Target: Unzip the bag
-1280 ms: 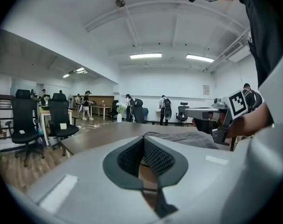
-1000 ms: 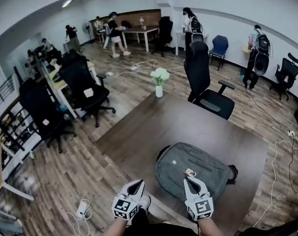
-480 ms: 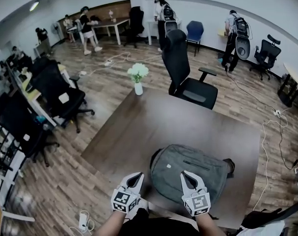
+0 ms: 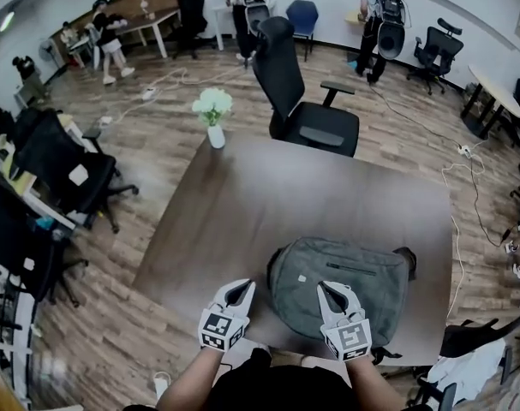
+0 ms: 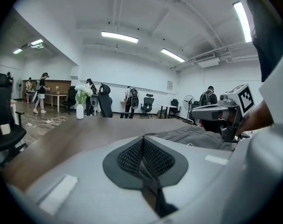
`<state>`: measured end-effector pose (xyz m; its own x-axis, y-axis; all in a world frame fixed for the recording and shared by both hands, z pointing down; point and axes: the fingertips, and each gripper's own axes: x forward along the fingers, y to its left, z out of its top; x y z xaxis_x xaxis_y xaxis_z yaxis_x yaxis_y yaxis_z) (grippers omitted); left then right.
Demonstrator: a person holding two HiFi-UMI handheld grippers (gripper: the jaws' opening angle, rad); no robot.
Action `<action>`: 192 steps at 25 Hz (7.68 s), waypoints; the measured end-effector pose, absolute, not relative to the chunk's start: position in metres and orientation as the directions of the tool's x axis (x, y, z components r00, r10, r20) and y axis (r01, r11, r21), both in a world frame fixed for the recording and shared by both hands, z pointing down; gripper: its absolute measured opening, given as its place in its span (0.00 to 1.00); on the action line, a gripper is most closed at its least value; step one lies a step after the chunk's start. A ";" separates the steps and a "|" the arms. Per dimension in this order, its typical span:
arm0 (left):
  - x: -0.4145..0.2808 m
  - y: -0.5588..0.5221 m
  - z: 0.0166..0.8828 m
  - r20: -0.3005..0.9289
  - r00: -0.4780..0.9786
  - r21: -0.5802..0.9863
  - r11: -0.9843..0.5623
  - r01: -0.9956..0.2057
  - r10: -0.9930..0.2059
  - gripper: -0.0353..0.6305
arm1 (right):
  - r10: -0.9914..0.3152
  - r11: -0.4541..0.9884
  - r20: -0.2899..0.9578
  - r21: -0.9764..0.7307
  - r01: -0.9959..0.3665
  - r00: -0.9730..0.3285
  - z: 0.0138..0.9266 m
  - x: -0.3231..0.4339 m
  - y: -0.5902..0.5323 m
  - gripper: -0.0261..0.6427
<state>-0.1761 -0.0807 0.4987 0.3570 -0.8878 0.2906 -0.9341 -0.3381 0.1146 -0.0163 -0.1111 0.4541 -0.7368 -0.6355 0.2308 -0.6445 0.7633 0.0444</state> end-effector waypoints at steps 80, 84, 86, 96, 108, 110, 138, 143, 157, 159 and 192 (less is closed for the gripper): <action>-0.035 -0.246 0.633 0.745 0.657 -0.270 -0.953 0.136 -0.117 0.09 | -0.627 0.626 0.504 -0.129 -0.769 -0.594 0.571 0.007 -0.180 0.05; -0.034 -0.247 0.632 0.749 0.655 -0.232 -0.966 0.115 -0.102 0.09 | -0.648 0.592 0.542 -0.082 -0.802 -0.535 0.579 0.018 -0.201 0.05; -0.035 -0.247 0.632 0.751 0.653 -0.217 -0.970 0.109 -0.094 0.09 | -0.646 0.584 0.570 -0.059 -0.810 -0.508 0.584 0.022 -0.212 0.05; -0.037 -0.247 0.631 0.747 0.663 -0.131 -0.988 0.083 -0.044 0.09 | -0.547 0.718 0.743 0.180 -0.672 -0.386 0.608 0.022 -0.247 0.31; -0.053 -0.226 0.622 0.806 0.577 -0.031 -0.964 0.263 0.131 0.08 | -0.505 0.717 0.767 0.118 -0.688 -0.395 0.622 0.021 -0.249 0.30; -0.059 -0.221 0.621 0.812 0.567 -0.024 -0.963 0.270 0.138 0.09 | -0.502 0.715 0.769 0.113 -0.690 -0.395 0.623 0.021 -0.250 0.30; -0.089 -0.096 0.616 0.812 0.573 0.000 -0.982 0.191 0.112 0.09 | -0.538 0.677 0.764 0.141 -0.722 -0.356 0.635 0.026 -0.256 0.29; -0.087 -0.077 0.613 0.806 0.583 -0.008 -0.984 0.178 0.099 0.09 | -0.558 0.662 0.754 0.154 -0.733 -0.346 0.635 0.026 -0.257 0.29; -0.068 -0.016 0.620 0.781 0.622 0.046 -0.998 0.036 0.059 0.09 | -0.577 0.639 0.748 0.164 -0.752 -0.328 0.638 0.028 -0.259 0.29; -0.066 -0.010 0.619 0.766 0.641 0.065 -0.998 -0.019 0.038 0.09 | -0.579 0.640 0.744 0.162 -0.751 -0.333 0.637 0.027 -0.261 0.29; 0.074 0.099 0.620 0.594 0.766 0.197 -0.879 -0.435 -0.246 0.08 | -0.605 0.648 0.707 0.168 -0.743 -0.367 0.632 0.021 -0.264 0.29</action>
<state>0.0740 0.0993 0.6202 0.7657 -0.2458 0.5944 -0.4350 -0.8786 0.1969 0.0210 -0.2638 0.6316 -0.3672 -0.6046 0.7068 -0.7434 0.6475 0.1678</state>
